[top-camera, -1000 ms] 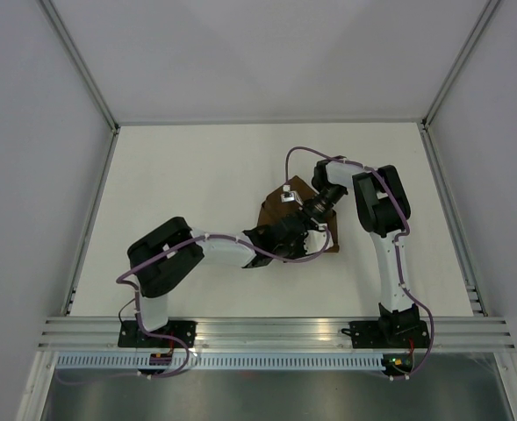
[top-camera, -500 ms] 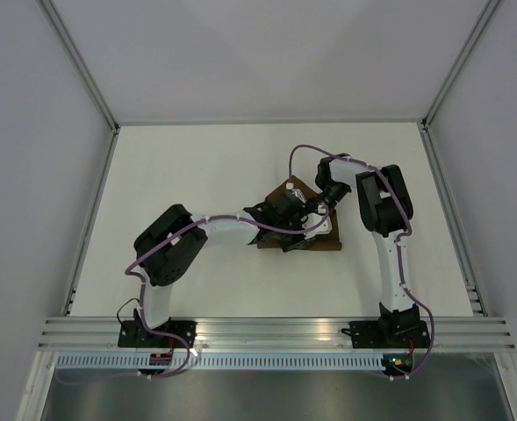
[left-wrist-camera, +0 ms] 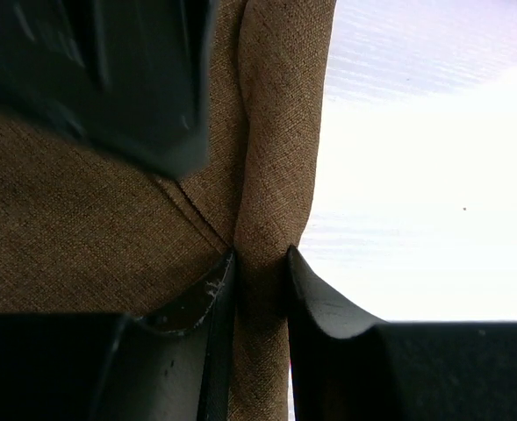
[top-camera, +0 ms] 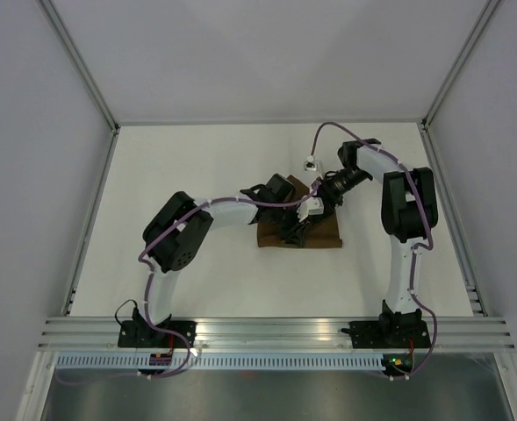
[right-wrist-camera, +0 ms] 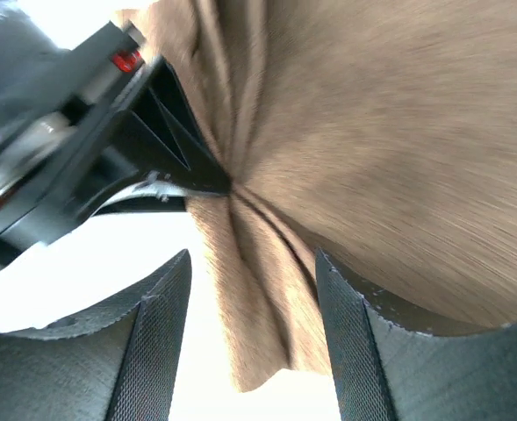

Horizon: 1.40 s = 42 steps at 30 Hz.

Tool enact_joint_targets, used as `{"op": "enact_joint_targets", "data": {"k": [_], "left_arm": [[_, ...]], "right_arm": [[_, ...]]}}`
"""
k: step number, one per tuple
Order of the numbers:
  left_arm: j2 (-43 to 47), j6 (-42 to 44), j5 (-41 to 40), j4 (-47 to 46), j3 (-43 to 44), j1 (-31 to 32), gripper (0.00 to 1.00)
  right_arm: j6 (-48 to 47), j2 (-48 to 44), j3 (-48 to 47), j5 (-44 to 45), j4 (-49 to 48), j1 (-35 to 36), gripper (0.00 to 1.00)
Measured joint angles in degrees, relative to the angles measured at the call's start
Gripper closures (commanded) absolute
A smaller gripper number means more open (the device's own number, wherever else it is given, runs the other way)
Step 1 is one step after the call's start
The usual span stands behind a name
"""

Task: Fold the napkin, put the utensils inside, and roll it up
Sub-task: Roll the napkin at the center of the board.

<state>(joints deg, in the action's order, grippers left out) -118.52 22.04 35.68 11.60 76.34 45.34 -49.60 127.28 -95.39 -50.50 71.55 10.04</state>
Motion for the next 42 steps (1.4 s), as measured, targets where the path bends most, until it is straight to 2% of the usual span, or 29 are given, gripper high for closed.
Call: {"op": "enact_joint_targets", "data": {"k": [5,11,15,20,24,30,35,36,37,40,42], "left_arm": [[-4.3,-1.7,7.6,5.7,5.8,-2.8,0.98],[-10.3,-3.8,16.2,13.0,13.2,-5.5,0.98],[-13.7,-5.1,20.5,17.2,17.5,-6.7,0.98],[-17.1,-6.4,24.6,21.6,21.6,-7.7,0.98],[-18.3,-7.3,26.6,23.7,22.4,-7.7,0.98],[-18.9,-8.0,27.9,25.5,22.5,-7.6,0.98],[-18.9,-8.2,28.0,26.1,22.5,-7.6,0.97],[-18.9,-8.2,28.0,26.1,22.5,-7.6,0.96],[-18.9,-8.2,28.0,26.1,22.5,-7.6,0.94],[-18.9,-8.2,28.0,26.1,22.5,-7.6,0.79],[-18.9,-8.2,27.9,26.1,22.5,-7.7,0.73]], "right_arm": [[3.7,-8.6,4.5,-0.3,-8.4,-3.6,0.36],[8.2,-27.6,23.5,4.0,-26.4,-4.3,0.35],[9.0,-40.4,37.9,11.6,-39.0,-0.1,0.33],[8.9,-49.6,52.2,22.7,-52.1,11.6,0.31],[8.7,-50.2,57.5,29.9,-58.9,19.7,0.31],[8.1,-47.3,59.0,37.1,-65.0,25.7,0.34],[7.7,-44.8,59.2,39.9,-66.9,28.1,0.48],[7.8,-44.4,59.2,40.1,-67.0,28.2,0.52],[7.8,-44.2,59.2,40.4,-67.1,28.3,0.61],[8.0,-43.8,59.3,40.6,-66.9,28.4,0.71],[8.0,-43.8,59.3,40.5,-66.8,28.4,0.73]]}}
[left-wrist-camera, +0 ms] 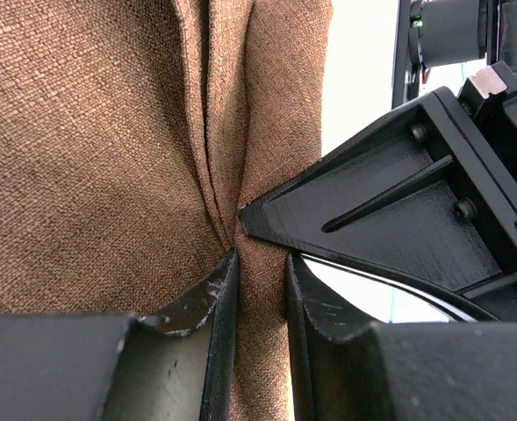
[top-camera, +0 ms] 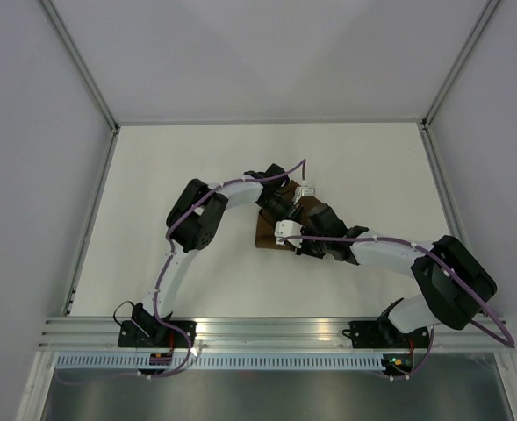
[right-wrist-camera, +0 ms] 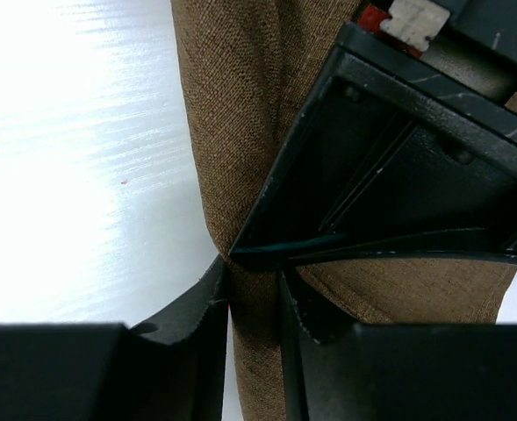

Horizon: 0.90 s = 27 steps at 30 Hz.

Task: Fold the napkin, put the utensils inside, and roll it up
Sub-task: Roll the napkin at the center of the board.

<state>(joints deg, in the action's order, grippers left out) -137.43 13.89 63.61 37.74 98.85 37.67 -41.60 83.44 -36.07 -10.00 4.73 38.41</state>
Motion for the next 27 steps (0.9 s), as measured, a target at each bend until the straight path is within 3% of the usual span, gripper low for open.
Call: {"op": "enact_joint_targets", "data": {"k": [7,16,27], "left_arm": [[2.3,-1.7,-1.8,-1.9,-2.5,-0.4,0.59],[10.1,-5.7,-9.1,-8.3,-8.0,-3.7,0.55],[32.3,-14.8,-24.9,-29.0,-28.9,-9.2,0.53]], "right_arm": [[-0.3,0.7,-2.1,-2.3,3.5,-0.5,0.77],[-2.0,6.7,-11.1,-11.3,14.8,-5.3,0.78],[-8.4,22.0,-28.4,-25.4,35.0,-13.0,0.78]]}}
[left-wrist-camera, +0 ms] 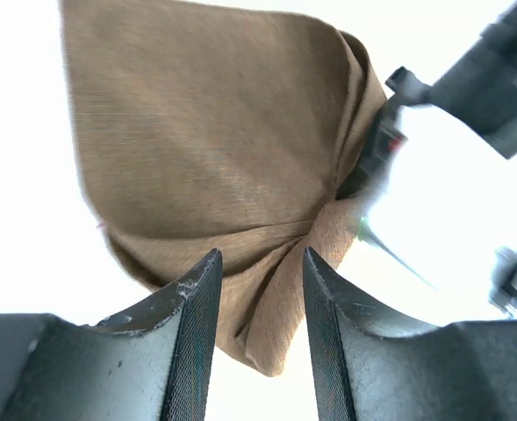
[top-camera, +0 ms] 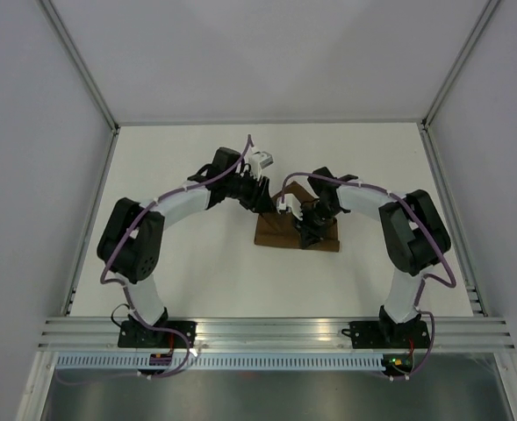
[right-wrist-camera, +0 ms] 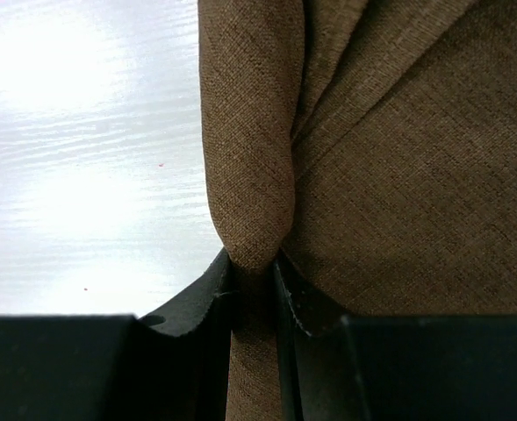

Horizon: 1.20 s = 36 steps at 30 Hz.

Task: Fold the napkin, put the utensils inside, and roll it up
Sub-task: Roll the napkin at the center of the board.

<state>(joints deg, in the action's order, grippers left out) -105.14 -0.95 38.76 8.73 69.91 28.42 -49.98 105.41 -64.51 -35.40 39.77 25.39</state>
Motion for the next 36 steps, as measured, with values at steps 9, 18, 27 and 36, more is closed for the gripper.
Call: {"op": "enact_joint_targets", "data": {"k": [9,18,27,36], "left_arm": [[18.0,-3.6,-15.6,-19.7,-20.3,1.6,0.48],[20.3,7.2,-30.7,-26.1,-26.0,19.0,0.45],[6.8,19.6,-39.5,-22.7,-20.3,30.3,0.44],[2.4,24.2,-40.0,-20.5,-17.2,31.8,0.44]], "right_arm": [[-6.2,15.3,-16.3,-10.4,19.9,-5.0,0.77],[-7.9,22.6,-22.3,-14.5,31.0,-6.7,0.77],[-8.7,25.7,-23.5,-15.3,36.7,-7.5,0.76],[-8.8,26.9,-23.8,-15.3,38.7,-8.0,0.76]]}}
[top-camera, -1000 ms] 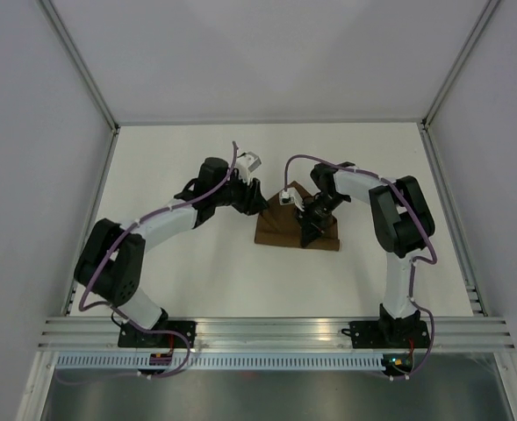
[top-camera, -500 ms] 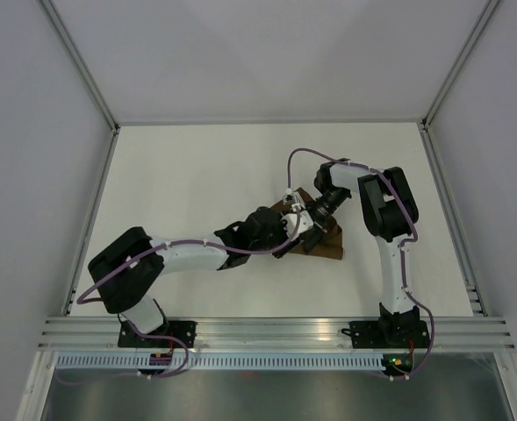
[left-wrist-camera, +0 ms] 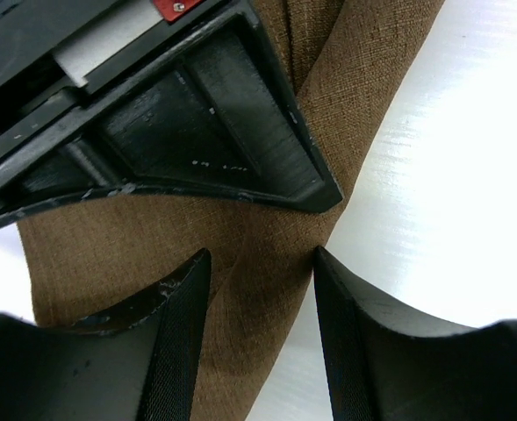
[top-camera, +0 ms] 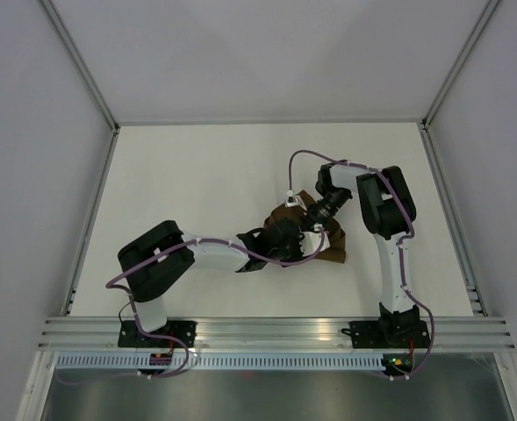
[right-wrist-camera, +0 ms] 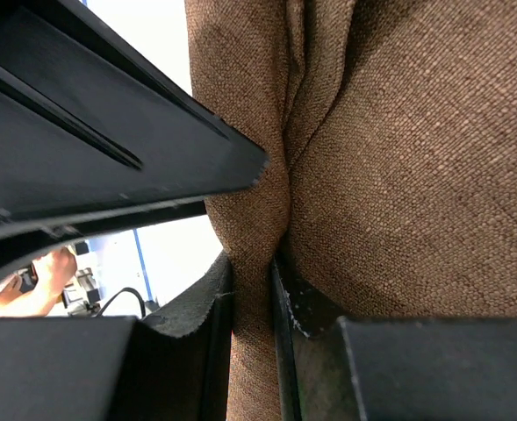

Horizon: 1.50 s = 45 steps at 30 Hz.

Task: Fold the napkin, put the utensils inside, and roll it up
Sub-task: Roll the napkin at the center of the board.

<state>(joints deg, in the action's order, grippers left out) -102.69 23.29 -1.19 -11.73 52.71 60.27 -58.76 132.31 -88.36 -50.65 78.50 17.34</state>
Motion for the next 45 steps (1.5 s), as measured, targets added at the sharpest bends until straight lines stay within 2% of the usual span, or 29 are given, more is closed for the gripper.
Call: {"op": "enact_joint_targets", "data": {"k": [6,9,15,17,20,24,29,30,38,43,45], "left_arm": [[-3.1,0.5,0.4,-0.3,1.5,0.3,0.45],[-3.7,0.4,1.4,-0.5,2.1,0.3,0.51],[-4.9,0.6,4.2,0.0,3.3,0.3,0.84],[-5.5,0.6,5.3,1.1,4.5,0.0,0.92],[-6.4,0.6,8.1,3.3,6.5,-0.8,0.98],[-7.5,0.1,14.0,5.6,8.5,-3.1,0.98],[-9.0,-2.0,22.4,7.1,10.6,-6.9,0.98],[-9.5,-2.6,24.1,7.2,11.0,-7.6,0.98],[-12.8,-6.4,36.0,10.1,14.8,-12.4,0.98],[-15.9,-8.5,42.9,13.7,18.7,-15.1,0.98],[-17.6,-9.4,46.2,15.6,20.7,-16.1,0.98]], "right_arm": [[0.2,0.8,-0.8,0.0,0.9,-0.1,0.76],[0.3,0.8,-0.9,0.3,1.1,-0.2,0.76],[0.5,0.9,-1.3,1.5,1.7,-0.5,0.74],[0.6,1.0,-1.6,2.2,2.0,-0.6,0.68],[1.7,0.9,-1.8,2.4,2.7,-0.8,0.55],[3.0,0.0,-1.8,2.4,3.8,-1.0,0.41],[4.2,-1.6,-1.9,2.2,2.9,-1.7,0.33],[4.2,-1.7,-2.5,2.2,2.3,-2.1,0.26],[5.8,-4.2,-7.7,1.3,-3.1,-7.3,0.24],[8.0,-11.0,-6.7,0.1,-8.7,-11.8,0.25],[9.2,-16.9,-2.3,0.0,-13.9,-13.8,0.26]]}}
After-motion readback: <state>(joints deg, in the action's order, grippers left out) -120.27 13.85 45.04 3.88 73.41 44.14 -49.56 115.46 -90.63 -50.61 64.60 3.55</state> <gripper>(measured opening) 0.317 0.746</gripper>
